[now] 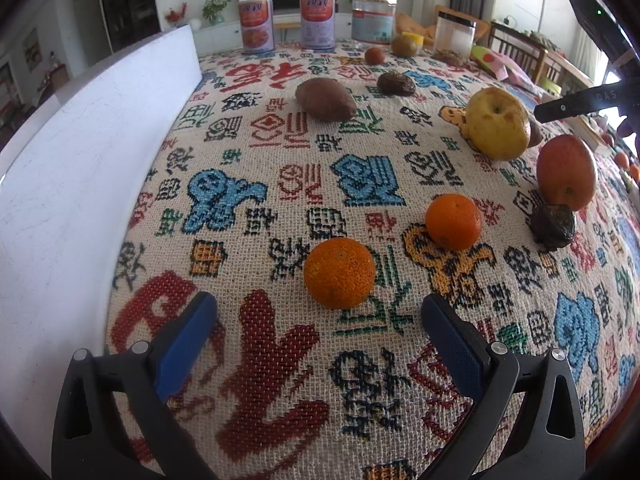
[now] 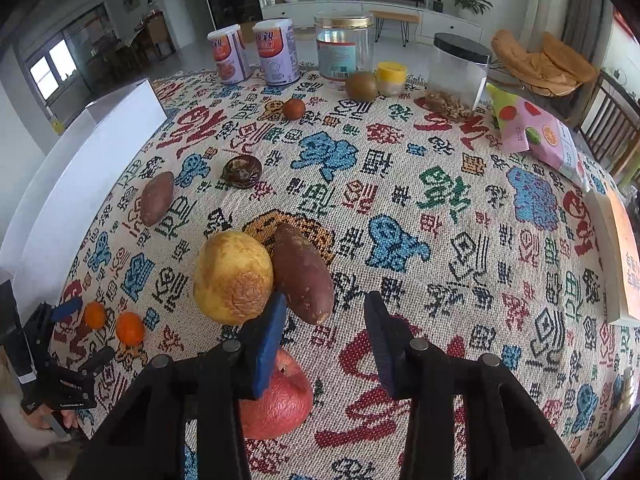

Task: Organize fruits
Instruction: 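Grasp the reddish sweet potato with the right tool while the left tool holds the mandarin, then lift the mandarin and sweet potato and carry both toward the white box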

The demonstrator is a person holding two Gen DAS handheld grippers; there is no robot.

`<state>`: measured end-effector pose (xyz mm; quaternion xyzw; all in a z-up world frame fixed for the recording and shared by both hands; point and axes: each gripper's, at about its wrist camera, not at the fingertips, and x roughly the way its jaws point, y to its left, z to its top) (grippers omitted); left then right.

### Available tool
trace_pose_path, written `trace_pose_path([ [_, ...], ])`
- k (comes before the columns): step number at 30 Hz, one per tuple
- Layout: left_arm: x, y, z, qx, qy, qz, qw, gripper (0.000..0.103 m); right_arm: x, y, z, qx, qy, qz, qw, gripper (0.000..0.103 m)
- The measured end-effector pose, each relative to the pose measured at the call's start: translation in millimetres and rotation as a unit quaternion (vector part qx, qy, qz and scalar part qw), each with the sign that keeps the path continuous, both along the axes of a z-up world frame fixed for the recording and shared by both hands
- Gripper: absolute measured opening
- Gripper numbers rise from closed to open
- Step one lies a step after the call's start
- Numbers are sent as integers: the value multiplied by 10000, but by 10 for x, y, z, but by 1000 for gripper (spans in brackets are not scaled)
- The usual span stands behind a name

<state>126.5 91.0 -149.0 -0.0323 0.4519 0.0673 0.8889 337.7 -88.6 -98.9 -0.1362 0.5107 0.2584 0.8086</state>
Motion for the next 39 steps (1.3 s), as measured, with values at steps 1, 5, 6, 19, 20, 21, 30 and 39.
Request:
trace_pose_path([
  [1,2,0,1,0,-1,0,10000,102,37,83,-89,-201,51,154,9997,39],
  [5,3,-2,4,6,1,2,10000,102,144,333,-265,-592,37,635,9962,39],
  [6,1,0,1,5,2,2,10000,103,175,376,-270,-612,19,686,9958,39],
  [19,4,0,5,8,-3,2,10000,103,549,223,-552,400,1462,-707,9859,40],
  [20,8,-1,7,7,-1,1,10000,102,550,149,-539,505,1426,-950,9839,40],
  [21,2,0,2,7,-4,3,10000,102,552,63,-526,614,1402,-1145,9816,40],
  [30,2,0,2,8,-5,3,10000,103,121,-991,-505,608,1292,-2054,9682,40],
  [39,3,-1,0,12,-5,4,10000,103,-1283,-997,-454,330,829,-1787,9798,40],
])
